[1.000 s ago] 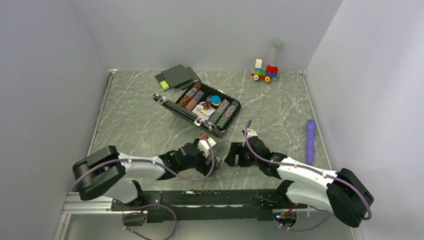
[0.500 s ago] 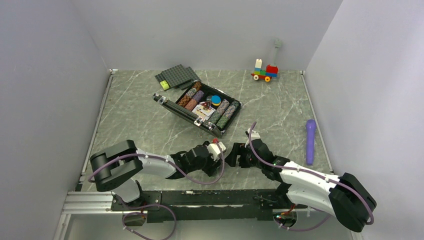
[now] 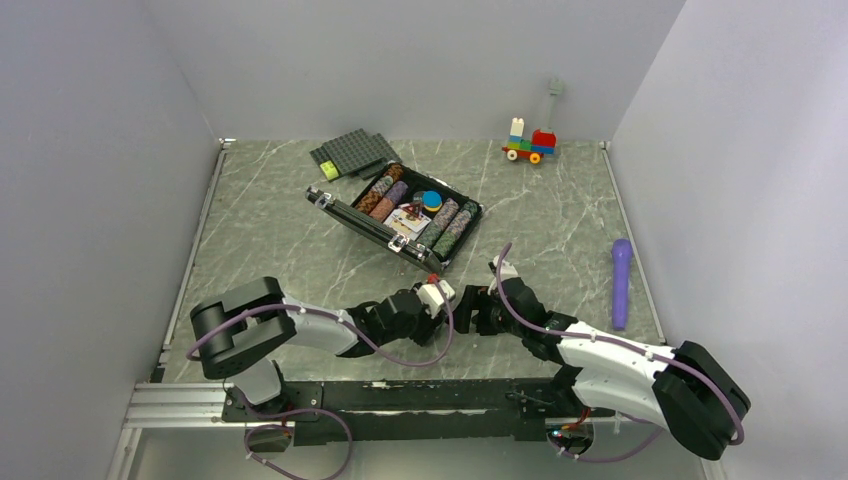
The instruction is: Pack up texas hold em set
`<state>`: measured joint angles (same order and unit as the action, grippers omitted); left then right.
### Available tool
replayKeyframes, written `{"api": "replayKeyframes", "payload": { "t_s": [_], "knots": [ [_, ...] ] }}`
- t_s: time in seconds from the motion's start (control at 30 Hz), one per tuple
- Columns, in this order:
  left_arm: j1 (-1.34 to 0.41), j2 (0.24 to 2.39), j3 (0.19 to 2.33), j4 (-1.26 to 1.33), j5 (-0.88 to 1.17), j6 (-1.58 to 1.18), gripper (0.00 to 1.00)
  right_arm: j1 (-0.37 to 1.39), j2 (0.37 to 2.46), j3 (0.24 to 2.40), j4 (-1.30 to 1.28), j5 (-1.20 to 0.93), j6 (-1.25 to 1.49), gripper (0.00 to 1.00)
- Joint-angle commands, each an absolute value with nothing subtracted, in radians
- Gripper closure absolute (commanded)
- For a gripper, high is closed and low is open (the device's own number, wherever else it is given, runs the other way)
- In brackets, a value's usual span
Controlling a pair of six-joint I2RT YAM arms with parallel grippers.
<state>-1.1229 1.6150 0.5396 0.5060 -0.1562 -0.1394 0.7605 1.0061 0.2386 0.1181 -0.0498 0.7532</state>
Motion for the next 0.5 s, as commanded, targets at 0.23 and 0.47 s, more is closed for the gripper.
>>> {"api": "replayKeyframes", "payload": {
  "t_s": [0.23,0.47],
  "knots": [
    [-1.126,1.662,0.518,0.455,-0.167,-0.192,0.58,0.758,1.062,0.214,0.186,-0.089,0.781,0.20],
    [-1.126,1.651,0.467,0.548,-0.143,-0.268,0.61,0.748,1.108,0.199,0.244,-0.097,0.866,0.23]
  ]
}}
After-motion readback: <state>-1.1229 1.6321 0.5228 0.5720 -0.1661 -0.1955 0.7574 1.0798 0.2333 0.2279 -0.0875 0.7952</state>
